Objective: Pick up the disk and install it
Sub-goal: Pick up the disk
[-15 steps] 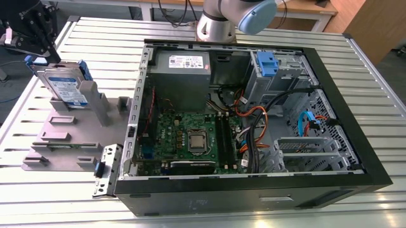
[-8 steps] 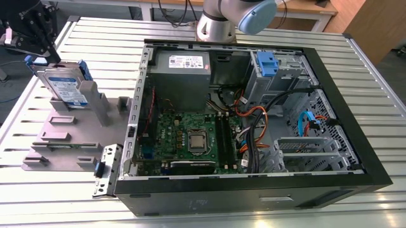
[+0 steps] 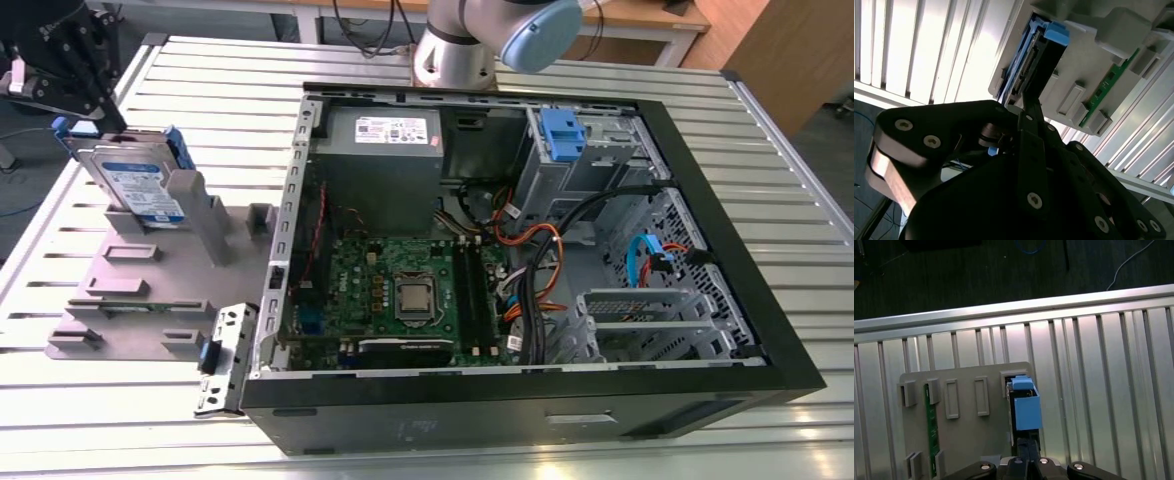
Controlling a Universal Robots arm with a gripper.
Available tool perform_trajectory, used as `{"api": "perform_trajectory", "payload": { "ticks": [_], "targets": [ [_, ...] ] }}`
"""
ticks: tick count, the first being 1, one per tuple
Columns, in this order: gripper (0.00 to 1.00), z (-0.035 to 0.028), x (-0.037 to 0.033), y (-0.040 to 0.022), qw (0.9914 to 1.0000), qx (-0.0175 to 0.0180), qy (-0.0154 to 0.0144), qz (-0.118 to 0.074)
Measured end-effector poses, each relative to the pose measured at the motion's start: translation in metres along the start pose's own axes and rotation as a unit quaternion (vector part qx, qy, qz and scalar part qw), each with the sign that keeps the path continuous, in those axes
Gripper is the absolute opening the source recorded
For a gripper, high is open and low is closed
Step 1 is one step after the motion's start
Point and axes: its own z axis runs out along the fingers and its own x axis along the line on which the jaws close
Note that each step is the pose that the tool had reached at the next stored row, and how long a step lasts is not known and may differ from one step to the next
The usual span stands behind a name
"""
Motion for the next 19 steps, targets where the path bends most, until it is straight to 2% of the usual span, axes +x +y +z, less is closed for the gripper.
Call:
{"api": "perform_trajectory", "payload": {
  "ticks": [12,13,14,16,17,19],
  "targets": [
    [0.11,0.0001,0.0000,0.0002,1.00000,-0.0010,0.0001,0.000],
    [0.17,0.0000,0.0000,0.0002,1.00000,-0.0011,0.0002,0.000],
    [0.17,0.0000,0.0000,0.0002,1.00000,-0.0012,0.0002,0.000],
    [0.29,0.0000,0.0000,0.0002,1.00000,-0.0013,0.0002,0.000],
    [0.29,0.0001,0.0000,0.0002,1.00000,-0.0014,0.0002,0.000],
    [0.41,0.0000,0.0000,0.0002,1.00000,-0.0015,0.0002,0.000]
  ]
}}
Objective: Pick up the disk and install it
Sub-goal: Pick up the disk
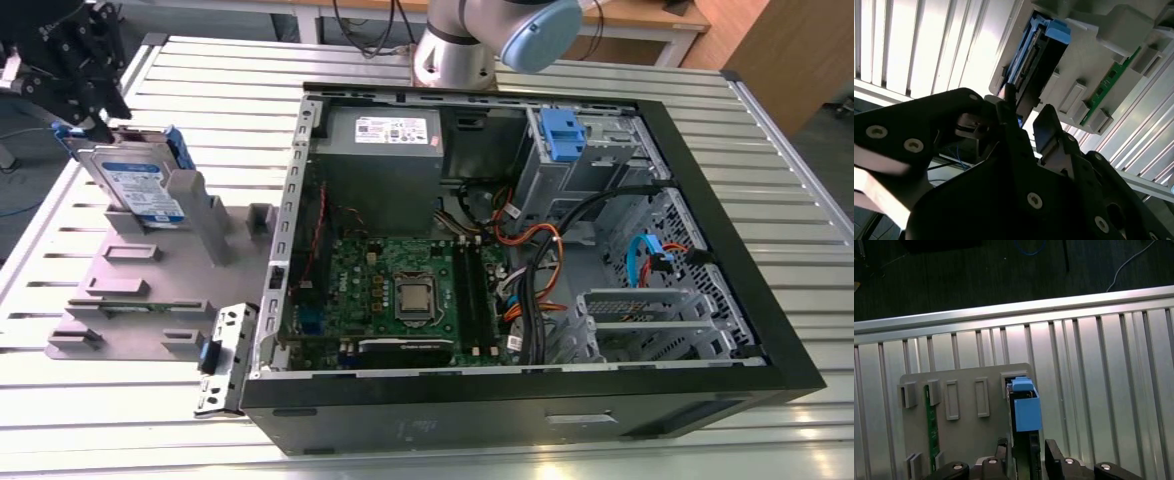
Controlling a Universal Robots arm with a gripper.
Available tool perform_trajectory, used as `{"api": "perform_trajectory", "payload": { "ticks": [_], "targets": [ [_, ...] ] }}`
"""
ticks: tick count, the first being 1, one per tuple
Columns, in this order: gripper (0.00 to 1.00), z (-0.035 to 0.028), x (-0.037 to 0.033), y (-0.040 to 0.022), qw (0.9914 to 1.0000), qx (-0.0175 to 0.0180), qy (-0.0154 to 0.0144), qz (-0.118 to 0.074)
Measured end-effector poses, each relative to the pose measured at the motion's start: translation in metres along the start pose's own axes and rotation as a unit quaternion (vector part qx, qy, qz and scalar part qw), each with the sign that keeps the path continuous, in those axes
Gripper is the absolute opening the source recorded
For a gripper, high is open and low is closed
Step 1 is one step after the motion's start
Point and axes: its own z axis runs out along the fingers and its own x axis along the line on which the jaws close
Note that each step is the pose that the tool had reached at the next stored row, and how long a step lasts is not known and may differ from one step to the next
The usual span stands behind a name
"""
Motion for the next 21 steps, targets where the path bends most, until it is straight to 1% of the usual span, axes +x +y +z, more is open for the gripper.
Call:
{"api": "perform_trajectory", "payload": {
  "ticks": [1,3,4,10,15,21],
  "targets": [
    [0.47,0.0000,0.0000,0.0000,1.00000,-0.0001,0.0000,0.000],
    [0.47,0.0000,0.0000,0.0000,1.00000,-0.0002,0.0000,0.000],
    [0.53,0.0000,0.0000,0.0000,1.00000,-0.0003,0.0001,0.000],
    [0.53,0.0006,0.0000,-0.0001,1.00000,-0.0002,0.0001,-0.002],
    [0.53,0.0037,0.0003,0.0008,0.99992,0.0012,0.0000,-0.013],
    [0.53,0.0077,0.0004,0.0012,0.99968,0.0012,0.0002,-0.025]
  ]
}}
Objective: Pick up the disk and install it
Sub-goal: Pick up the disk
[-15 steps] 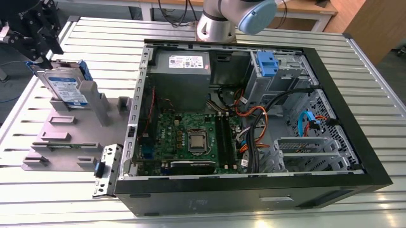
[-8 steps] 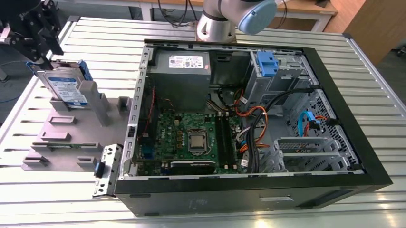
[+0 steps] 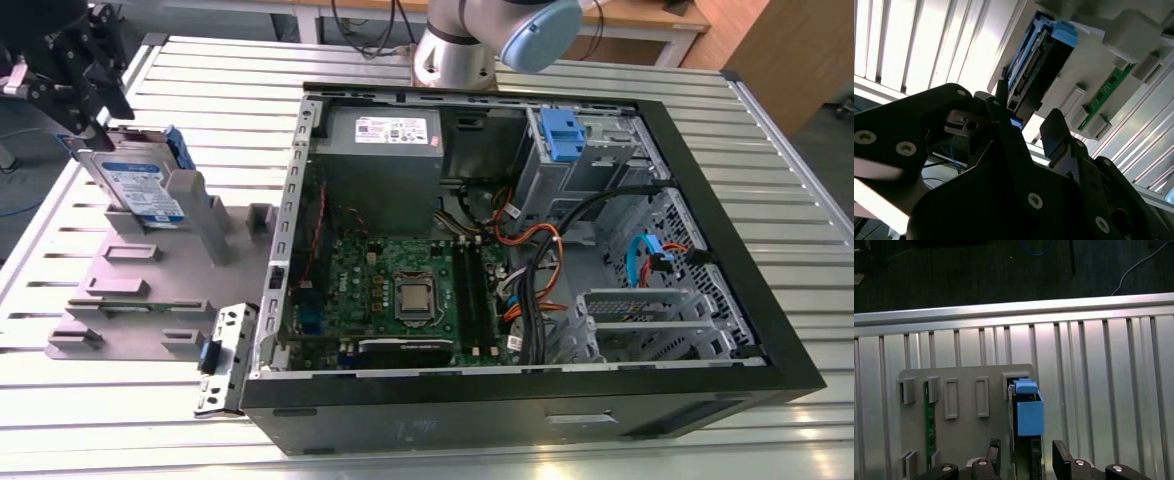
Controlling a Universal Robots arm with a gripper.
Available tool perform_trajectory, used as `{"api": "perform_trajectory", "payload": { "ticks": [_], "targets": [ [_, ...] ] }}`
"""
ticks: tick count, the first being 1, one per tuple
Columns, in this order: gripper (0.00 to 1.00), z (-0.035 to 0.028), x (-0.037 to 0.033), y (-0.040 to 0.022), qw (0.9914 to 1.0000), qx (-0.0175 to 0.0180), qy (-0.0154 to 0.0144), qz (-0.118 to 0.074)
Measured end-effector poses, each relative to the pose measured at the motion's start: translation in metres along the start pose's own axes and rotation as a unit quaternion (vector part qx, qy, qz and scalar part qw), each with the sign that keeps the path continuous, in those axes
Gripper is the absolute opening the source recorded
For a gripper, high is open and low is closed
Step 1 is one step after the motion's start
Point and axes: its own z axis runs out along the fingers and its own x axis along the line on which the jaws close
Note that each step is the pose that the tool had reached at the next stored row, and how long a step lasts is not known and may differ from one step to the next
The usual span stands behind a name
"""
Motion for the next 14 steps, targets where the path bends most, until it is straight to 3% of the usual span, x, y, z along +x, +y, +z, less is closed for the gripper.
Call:
{"api": "perform_trajectory", "payload": {
  "ticks": [14],
  "targets": [
    [0.53,0.0169,0.0006,0.0002,0.99986,-0.0005,0.0002,-0.017]
  ]
}}
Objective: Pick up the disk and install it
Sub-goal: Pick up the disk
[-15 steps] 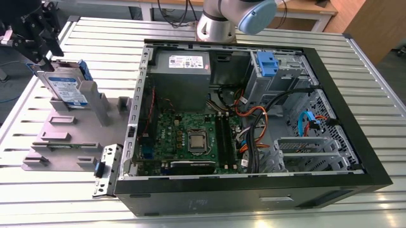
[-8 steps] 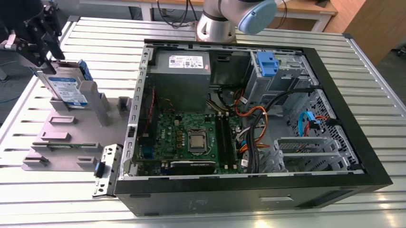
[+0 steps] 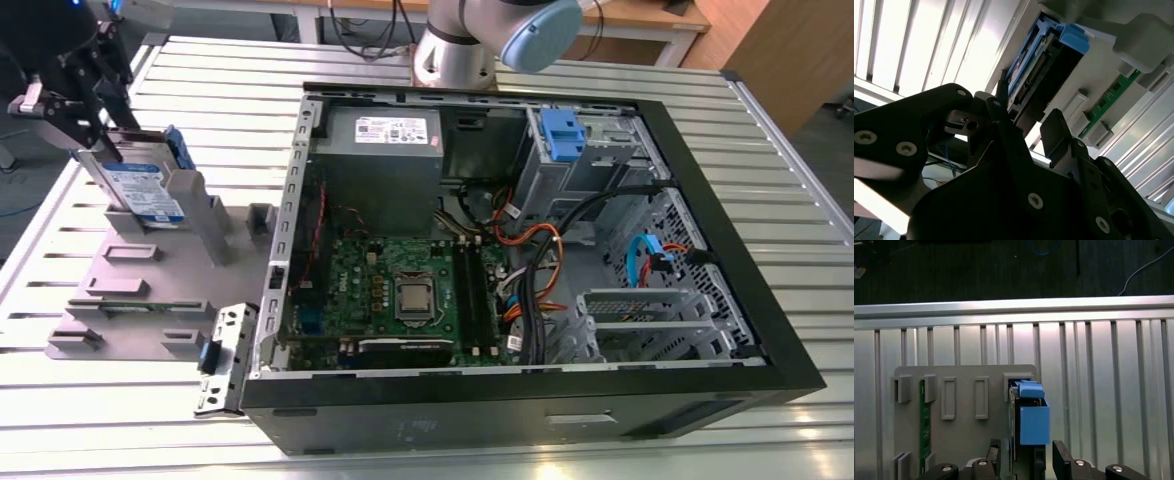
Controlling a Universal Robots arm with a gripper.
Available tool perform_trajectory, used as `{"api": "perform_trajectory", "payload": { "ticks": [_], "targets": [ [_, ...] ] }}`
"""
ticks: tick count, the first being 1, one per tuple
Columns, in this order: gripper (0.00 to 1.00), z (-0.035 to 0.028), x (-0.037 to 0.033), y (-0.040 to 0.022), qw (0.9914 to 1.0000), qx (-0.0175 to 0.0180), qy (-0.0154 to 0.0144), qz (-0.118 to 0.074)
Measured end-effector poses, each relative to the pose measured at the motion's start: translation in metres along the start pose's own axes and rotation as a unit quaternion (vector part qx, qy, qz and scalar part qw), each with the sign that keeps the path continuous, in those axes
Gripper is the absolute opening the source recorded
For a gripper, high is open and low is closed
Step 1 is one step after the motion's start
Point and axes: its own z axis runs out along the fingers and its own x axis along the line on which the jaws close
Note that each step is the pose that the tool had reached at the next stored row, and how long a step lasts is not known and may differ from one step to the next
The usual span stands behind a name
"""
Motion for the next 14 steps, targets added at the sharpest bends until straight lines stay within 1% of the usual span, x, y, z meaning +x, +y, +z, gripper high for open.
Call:
{"api": "perform_trajectory", "payload": {
  "ticks": [5,14],
  "targets": [
    [0.53,0.0052,0.0002,-0.0001,0.99998,-0.0002,0.0003,-0.006],
    [0.53,0.0048,0.0001,-0.0001,0.99998,-0.0002,0.0004,-0.007]
  ]
}}
